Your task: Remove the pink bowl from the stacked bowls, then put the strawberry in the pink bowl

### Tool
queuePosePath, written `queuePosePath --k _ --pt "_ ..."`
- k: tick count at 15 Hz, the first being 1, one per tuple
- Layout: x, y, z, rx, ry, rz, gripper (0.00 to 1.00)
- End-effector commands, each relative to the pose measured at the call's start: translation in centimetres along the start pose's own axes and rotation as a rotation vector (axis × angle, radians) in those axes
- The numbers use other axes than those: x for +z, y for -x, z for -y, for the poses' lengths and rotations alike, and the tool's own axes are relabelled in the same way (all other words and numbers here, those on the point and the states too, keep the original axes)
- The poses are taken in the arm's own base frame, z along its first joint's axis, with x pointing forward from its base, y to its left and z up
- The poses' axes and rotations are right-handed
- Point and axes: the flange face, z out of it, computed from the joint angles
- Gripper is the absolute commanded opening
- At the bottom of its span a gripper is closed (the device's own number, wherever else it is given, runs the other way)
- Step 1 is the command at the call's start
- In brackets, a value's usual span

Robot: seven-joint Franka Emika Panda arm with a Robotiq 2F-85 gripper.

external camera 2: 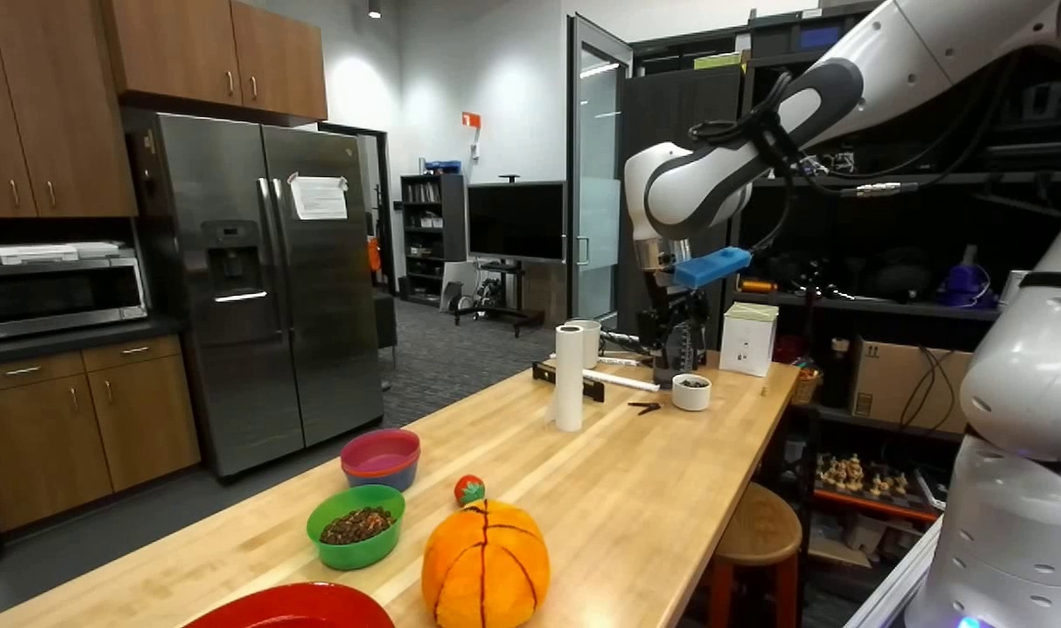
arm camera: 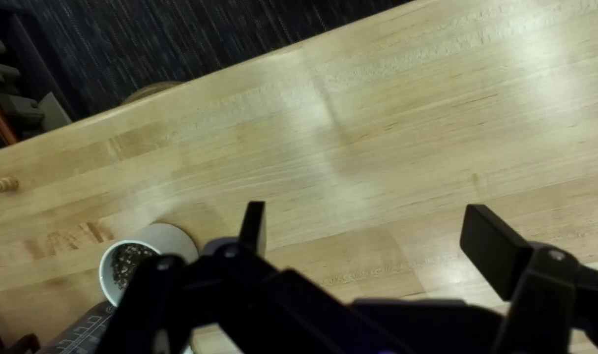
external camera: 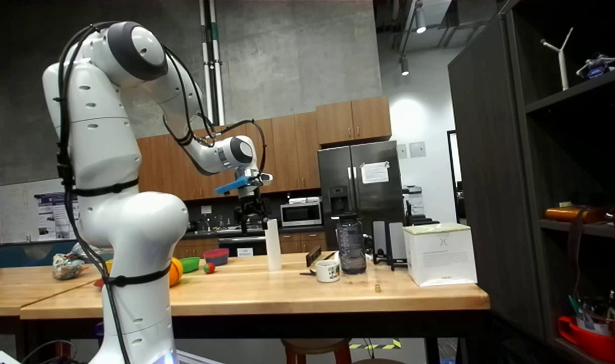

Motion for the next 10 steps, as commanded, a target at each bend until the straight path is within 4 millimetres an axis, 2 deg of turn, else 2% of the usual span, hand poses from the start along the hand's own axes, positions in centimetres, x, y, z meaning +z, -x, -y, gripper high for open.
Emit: queuePosePath --k 1,5,10 --pt "-0.2 -0.2 0.7 -0.013 0.001 -0.010 1.00" --pt "-0.8 -0.2 2.9 -0.057 -0.002 -0.035 1.00" --pt "-1.3 -0.3 7.3 -0.136 0.003 -0.056 1.00"
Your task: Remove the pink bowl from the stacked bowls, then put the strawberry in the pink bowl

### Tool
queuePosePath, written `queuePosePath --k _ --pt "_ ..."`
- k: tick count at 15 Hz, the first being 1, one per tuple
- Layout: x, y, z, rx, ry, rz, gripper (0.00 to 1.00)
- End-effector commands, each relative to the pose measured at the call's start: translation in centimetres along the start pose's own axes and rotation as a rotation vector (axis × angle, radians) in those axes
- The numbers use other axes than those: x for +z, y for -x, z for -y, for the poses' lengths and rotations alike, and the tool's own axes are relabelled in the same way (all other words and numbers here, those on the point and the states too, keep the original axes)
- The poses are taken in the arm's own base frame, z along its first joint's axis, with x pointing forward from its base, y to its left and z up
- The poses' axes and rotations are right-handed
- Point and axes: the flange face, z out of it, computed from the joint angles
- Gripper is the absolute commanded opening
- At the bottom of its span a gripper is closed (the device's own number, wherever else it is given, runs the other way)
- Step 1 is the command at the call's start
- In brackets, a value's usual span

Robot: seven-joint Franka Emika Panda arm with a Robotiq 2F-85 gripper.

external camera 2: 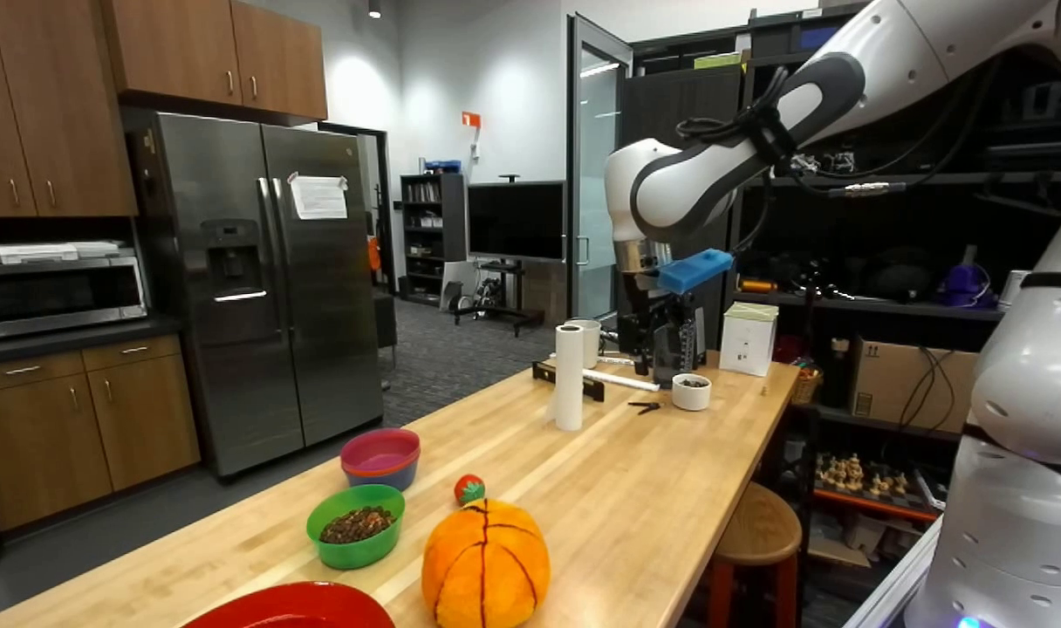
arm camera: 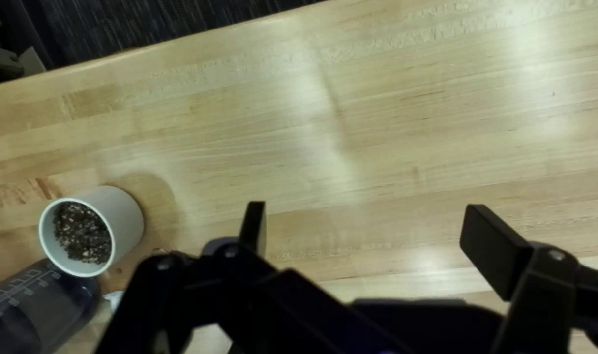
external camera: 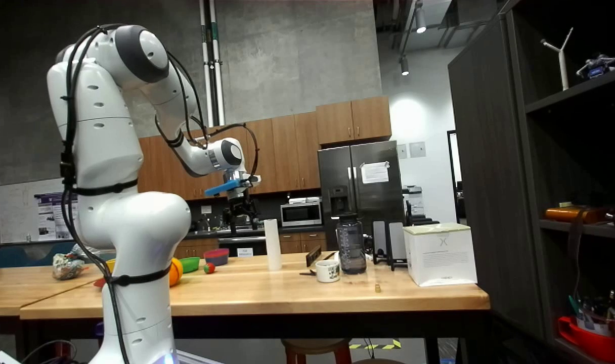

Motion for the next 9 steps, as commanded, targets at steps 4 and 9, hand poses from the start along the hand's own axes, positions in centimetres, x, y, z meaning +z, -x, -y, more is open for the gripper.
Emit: queuePosePath --k 4,9 --pt "-1.0 -1.7 6.4 -0.074 -0.012 -0.029 1.00" --pt "-1.3 -3.6 11.5 -0.043 -0.032 -0.034 1.00"
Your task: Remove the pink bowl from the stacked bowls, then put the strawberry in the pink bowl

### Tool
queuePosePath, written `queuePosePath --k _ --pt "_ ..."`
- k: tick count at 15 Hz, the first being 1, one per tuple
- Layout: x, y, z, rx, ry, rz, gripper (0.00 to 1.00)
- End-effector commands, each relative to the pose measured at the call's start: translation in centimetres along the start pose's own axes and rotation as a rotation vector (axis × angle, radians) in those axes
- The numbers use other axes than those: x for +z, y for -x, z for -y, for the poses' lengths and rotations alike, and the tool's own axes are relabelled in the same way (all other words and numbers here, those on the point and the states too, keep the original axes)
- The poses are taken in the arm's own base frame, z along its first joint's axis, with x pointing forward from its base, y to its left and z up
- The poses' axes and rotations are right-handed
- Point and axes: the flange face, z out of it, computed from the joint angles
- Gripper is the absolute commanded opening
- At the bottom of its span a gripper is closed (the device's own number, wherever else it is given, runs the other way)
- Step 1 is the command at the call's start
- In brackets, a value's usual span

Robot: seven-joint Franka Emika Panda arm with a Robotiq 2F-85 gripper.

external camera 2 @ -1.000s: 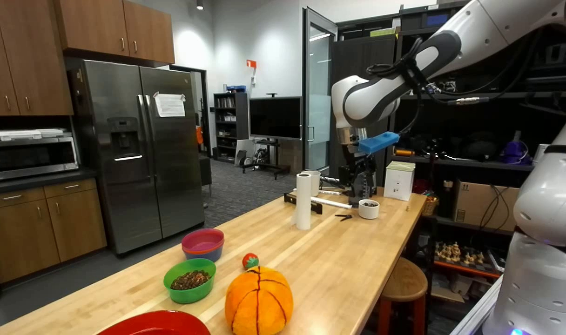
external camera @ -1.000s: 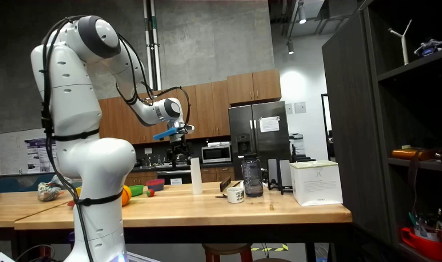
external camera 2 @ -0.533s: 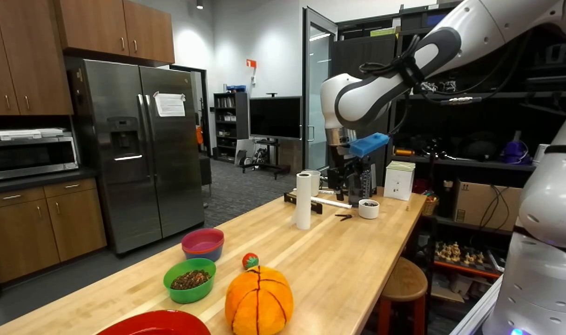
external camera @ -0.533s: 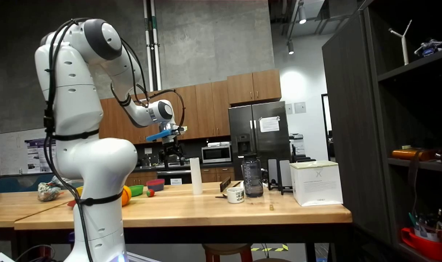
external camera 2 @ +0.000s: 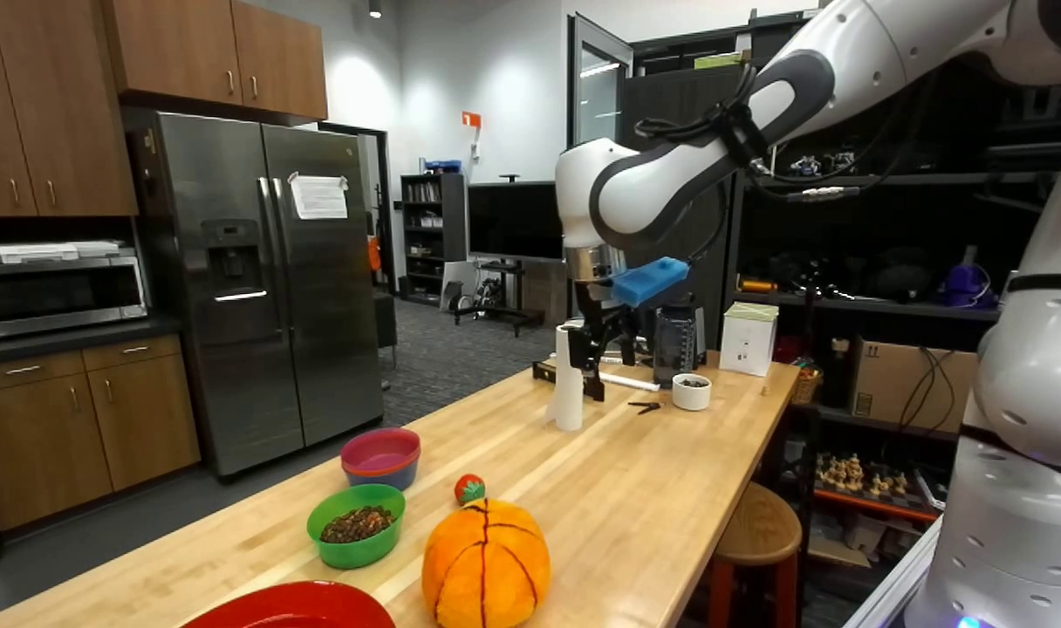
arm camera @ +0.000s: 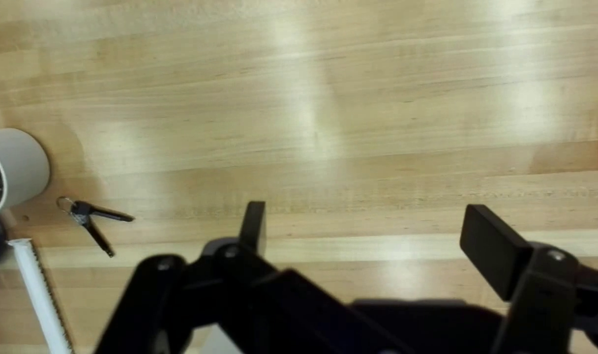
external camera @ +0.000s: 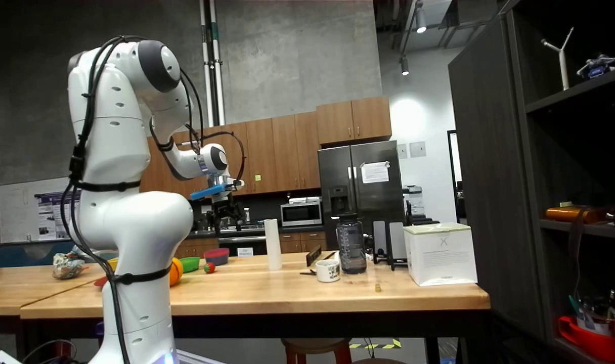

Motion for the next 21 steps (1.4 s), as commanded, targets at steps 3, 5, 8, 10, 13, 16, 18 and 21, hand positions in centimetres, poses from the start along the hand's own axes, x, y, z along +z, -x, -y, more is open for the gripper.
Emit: queuePosePath --k 3,5,8,10,13,16,18,21 --pt "0.1 -3.9 5.3 0.098 -0.051 -0.006 1.00" --pt "0.1 -5.1 7.1 0.141 -0.073 -0.020 1.00" --pt "0.5 -7.0 9.7 0.210 -0.104 -0.032 1.00" --pt "0.8 -7.9 11.4 0.234 -0.123 -0.039 1.00" --pt "1.3 -9.7 13.7 0.304 -0.142 -0.051 1.00" --pt "1.6 -11.5 15.3 0.404 -0.154 -0.057 1.00" --pt "1.9 -12.7 16.0 0.481 -0.160 -0.054 1.00" --pt "2.5 -14.5 16.6 0.595 -0.161 -0.067 1.00"
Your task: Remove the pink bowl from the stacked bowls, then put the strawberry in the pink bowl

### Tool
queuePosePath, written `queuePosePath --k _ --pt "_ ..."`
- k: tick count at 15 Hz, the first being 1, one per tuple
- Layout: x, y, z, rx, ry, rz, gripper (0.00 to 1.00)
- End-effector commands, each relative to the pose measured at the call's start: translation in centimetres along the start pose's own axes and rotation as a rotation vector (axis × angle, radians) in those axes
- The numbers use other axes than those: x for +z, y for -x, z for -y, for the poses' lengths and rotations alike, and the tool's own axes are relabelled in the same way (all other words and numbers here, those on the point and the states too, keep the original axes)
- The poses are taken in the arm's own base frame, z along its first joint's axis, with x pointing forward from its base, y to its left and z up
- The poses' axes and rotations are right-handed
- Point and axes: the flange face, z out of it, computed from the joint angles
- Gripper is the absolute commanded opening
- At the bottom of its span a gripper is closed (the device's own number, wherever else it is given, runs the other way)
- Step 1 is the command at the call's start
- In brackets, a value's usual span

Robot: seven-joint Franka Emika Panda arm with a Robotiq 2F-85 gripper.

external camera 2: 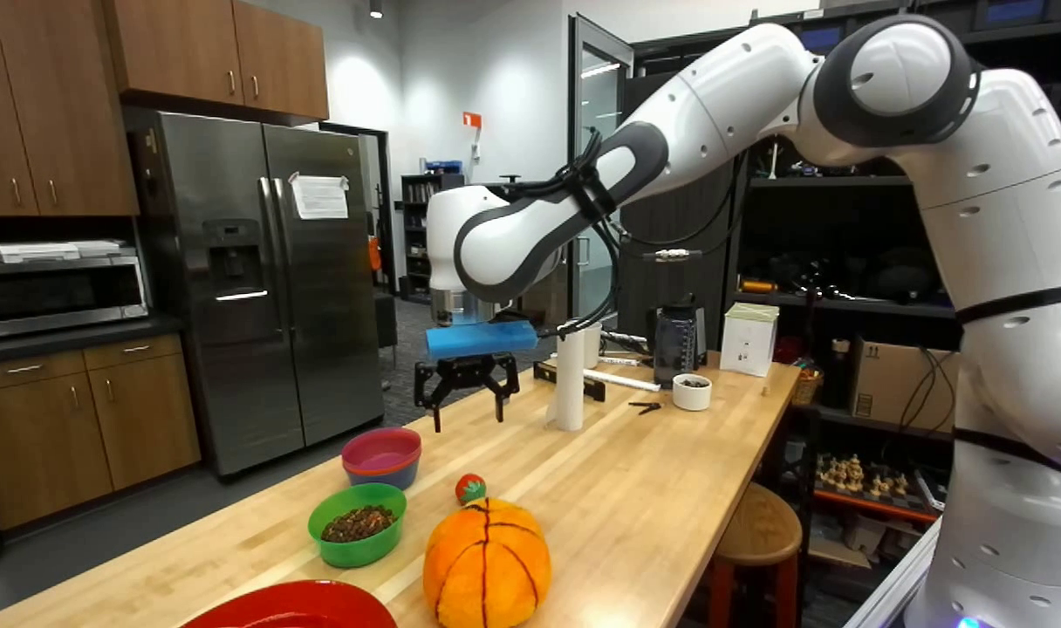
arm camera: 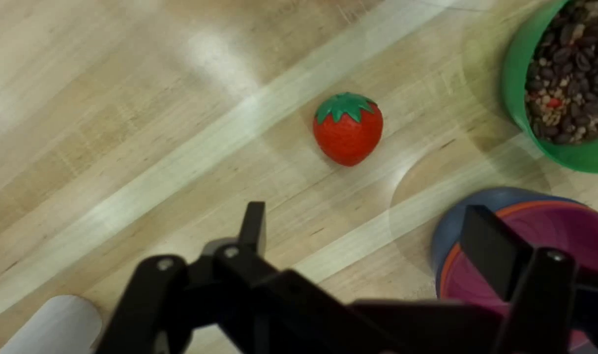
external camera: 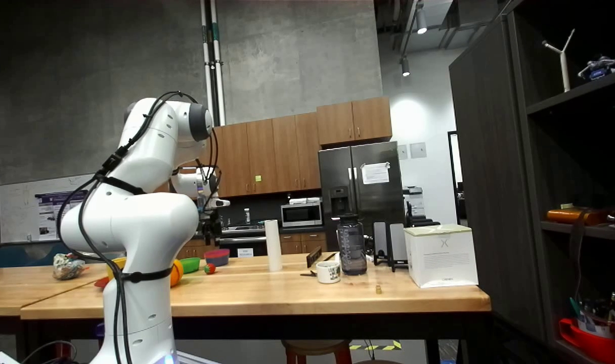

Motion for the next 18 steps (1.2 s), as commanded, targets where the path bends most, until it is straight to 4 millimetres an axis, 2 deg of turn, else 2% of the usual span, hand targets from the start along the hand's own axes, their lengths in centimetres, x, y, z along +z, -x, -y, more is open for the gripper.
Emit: queuePosePath --k 1,8,14,15,16,18 --pt "0.8 -2.1 1.8 0.136 -0.004 -0.020 1.00" --pt "2.1 -5.7 2.9 0.303 -0.019 -0.040 1.00" --pt "3.3 -6.2 4.8 0.307 -0.032 -0.032 0.99" --pt "3.6 -6.1 5.0 0.304 -0.033 -0.030 0.90" --pt "3.7 -6.1 5.3 0.300 -0.034 -0.028 0.75" --pt "4.0 -5.9 5.7 0.291 -0.033 -0.023 0.67"
